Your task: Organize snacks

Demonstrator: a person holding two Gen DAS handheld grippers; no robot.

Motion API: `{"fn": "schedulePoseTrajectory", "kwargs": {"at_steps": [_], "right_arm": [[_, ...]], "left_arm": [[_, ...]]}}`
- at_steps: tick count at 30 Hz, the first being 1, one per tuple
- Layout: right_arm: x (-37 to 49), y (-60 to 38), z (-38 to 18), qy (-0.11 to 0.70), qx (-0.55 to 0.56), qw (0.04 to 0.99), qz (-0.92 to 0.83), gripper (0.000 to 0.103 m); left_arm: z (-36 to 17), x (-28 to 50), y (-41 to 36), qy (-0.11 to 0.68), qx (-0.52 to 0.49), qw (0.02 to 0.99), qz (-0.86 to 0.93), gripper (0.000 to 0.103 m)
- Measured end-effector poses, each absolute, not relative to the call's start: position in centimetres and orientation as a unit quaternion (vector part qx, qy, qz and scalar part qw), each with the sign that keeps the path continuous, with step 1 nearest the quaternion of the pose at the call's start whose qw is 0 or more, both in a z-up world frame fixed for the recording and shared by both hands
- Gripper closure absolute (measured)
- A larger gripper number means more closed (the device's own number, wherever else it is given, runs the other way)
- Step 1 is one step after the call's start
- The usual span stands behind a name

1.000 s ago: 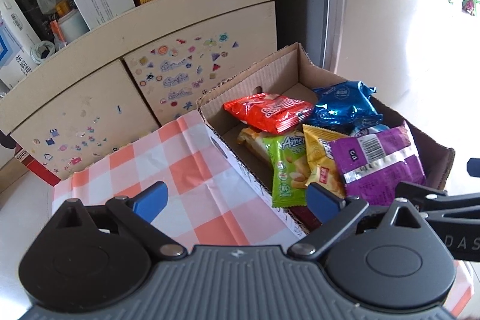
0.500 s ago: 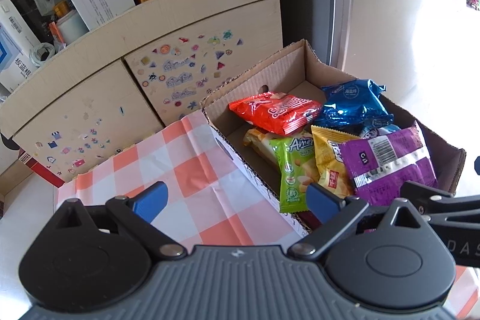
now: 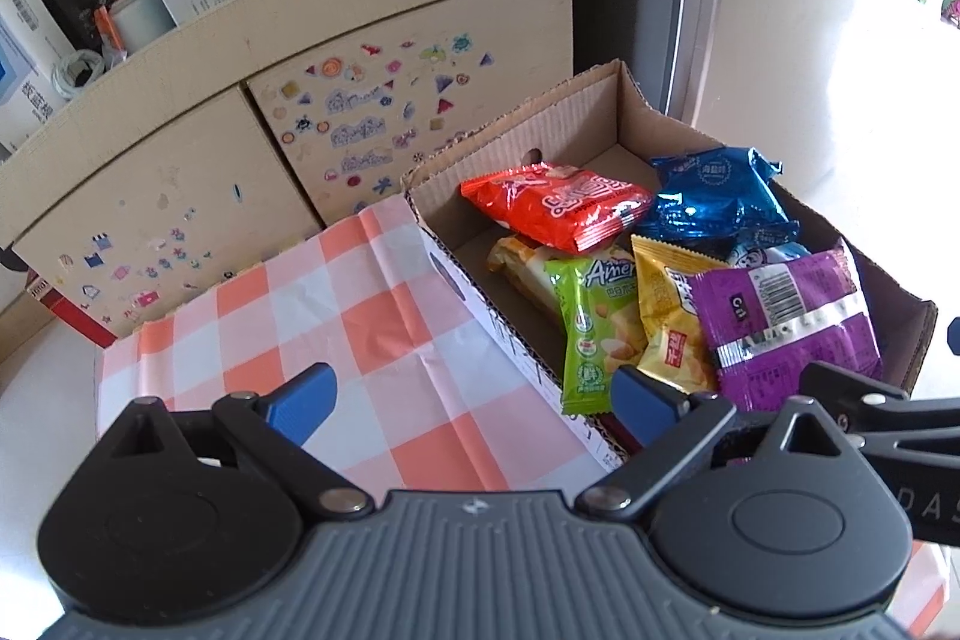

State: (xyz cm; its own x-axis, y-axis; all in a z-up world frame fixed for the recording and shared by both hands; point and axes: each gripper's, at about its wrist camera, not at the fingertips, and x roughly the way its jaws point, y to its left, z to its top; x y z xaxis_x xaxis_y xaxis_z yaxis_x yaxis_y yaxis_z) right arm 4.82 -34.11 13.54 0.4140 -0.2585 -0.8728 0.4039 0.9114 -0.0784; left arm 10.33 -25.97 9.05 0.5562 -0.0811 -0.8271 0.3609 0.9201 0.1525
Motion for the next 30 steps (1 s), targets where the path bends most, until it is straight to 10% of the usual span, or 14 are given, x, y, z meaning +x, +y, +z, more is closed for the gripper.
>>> {"fn": "schedulePoseTrajectory", "kwargs": {"at_steps": [30], "right_arm": [[4.8, -33.2, 13.4, 0.501, 0.077, 0.846, -0.166, 0.0]], "left_arm": [[9.0, 9.7, -24.5, 0.465, 0.143, 0.867, -0.107, 0.007]]}}
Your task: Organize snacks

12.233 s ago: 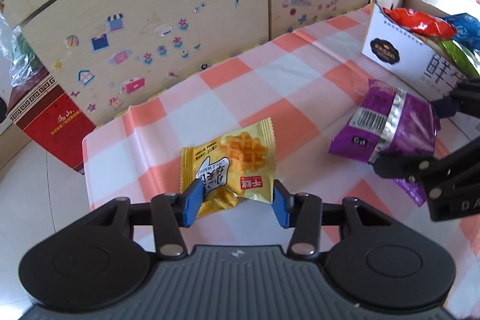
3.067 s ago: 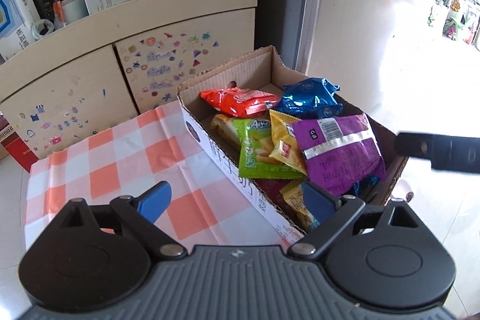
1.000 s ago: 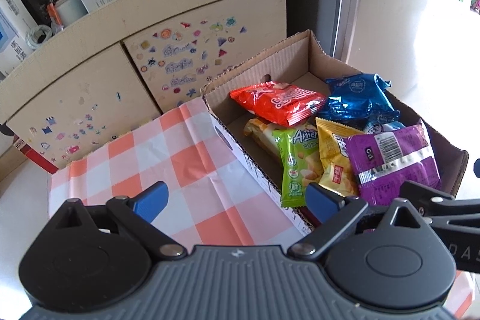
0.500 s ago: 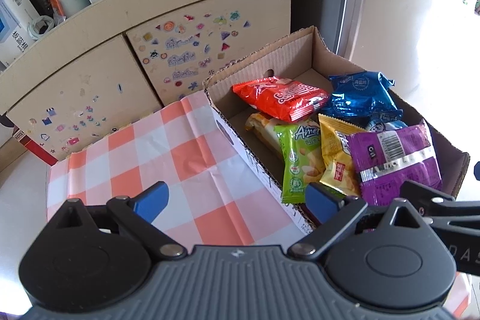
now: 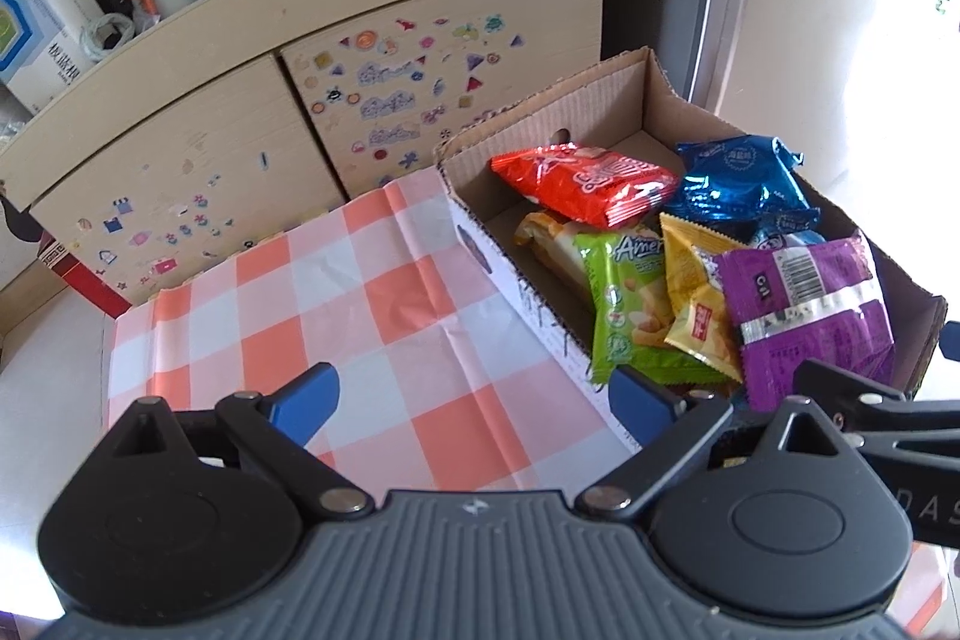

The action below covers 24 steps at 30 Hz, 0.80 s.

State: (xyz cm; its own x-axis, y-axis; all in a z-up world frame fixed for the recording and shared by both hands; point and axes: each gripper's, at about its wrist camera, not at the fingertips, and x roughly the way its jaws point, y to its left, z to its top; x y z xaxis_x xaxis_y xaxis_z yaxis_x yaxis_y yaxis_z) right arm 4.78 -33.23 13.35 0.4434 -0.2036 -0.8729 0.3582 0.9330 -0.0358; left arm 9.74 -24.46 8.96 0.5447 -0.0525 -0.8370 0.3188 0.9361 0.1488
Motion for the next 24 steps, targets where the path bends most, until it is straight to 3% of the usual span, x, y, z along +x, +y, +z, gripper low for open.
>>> {"fn": "schedulePoseTrajectory", "kwargs": {"at_steps": [24], "right_arm": [[1.0, -23.4, 12.3, 0.489, 0.046, 0.868, -0.072, 0.0]], "left_arm": [[8.3, 3.4, -13.1, 0.462, 0.108, 0.878, -0.066, 0.002]]}}
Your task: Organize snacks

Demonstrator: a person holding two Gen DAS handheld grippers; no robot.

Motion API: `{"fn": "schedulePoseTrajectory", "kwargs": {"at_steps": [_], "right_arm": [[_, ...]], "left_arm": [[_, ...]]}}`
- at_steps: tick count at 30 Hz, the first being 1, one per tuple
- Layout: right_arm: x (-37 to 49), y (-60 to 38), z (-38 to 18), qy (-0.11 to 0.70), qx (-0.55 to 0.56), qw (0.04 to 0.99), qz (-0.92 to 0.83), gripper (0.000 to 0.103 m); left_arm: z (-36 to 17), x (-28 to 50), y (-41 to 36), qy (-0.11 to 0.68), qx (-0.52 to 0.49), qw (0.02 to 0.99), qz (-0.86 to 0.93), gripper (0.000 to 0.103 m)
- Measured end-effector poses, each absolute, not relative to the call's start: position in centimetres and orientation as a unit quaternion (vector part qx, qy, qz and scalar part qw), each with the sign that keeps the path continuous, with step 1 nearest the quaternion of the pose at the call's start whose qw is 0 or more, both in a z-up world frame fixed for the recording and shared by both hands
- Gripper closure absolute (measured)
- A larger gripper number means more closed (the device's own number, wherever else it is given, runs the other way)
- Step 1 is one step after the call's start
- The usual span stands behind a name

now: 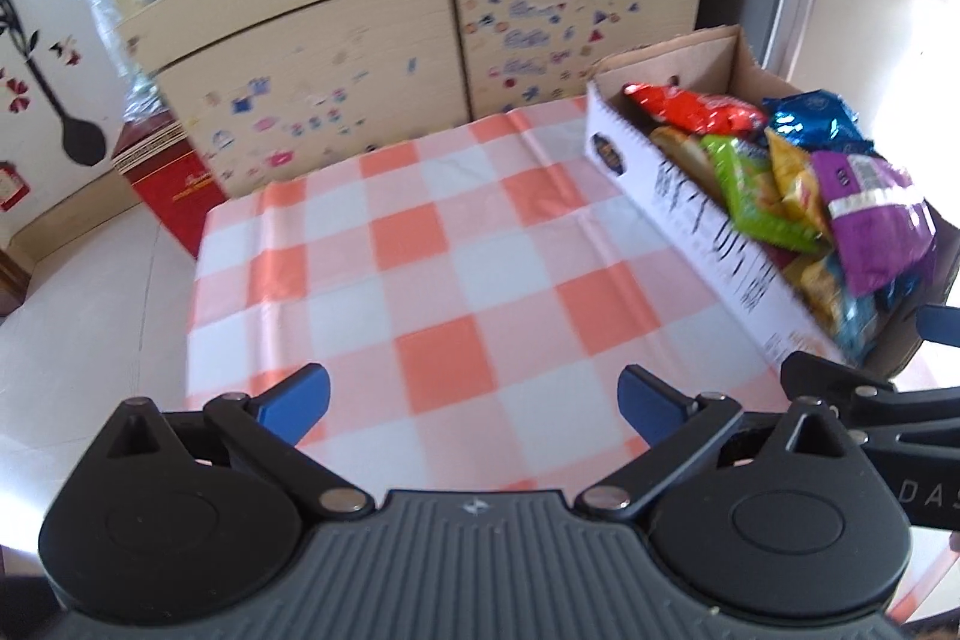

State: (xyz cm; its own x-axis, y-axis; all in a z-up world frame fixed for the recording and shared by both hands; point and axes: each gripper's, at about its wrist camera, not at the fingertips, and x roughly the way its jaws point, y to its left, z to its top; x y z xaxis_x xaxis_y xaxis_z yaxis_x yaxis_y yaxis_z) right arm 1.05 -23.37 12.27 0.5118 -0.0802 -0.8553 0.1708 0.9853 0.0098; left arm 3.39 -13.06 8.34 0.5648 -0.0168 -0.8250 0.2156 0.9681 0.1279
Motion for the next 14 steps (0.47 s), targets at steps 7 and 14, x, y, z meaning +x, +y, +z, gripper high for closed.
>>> {"fn": "schedulePoseTrajectory", "kwargs": {"at_steps": [7, 14], "right_arm": [[-1.3, -19.8, 10.4, 0.493, 0.059, 0.866, -0.06, 0.0], [-3.6, -17.1, 7.8, 0.5, 0.094, 0.858, -0.07, 0.0]], "left_arm": [[6.5, 0.8, -8.4, 0.476, 0.088, 0.873, -0.063, 0.001], [4.8, -1.9, -4.7, 0.478, 0.075, 0.874, -0.047, 0.001]]}}
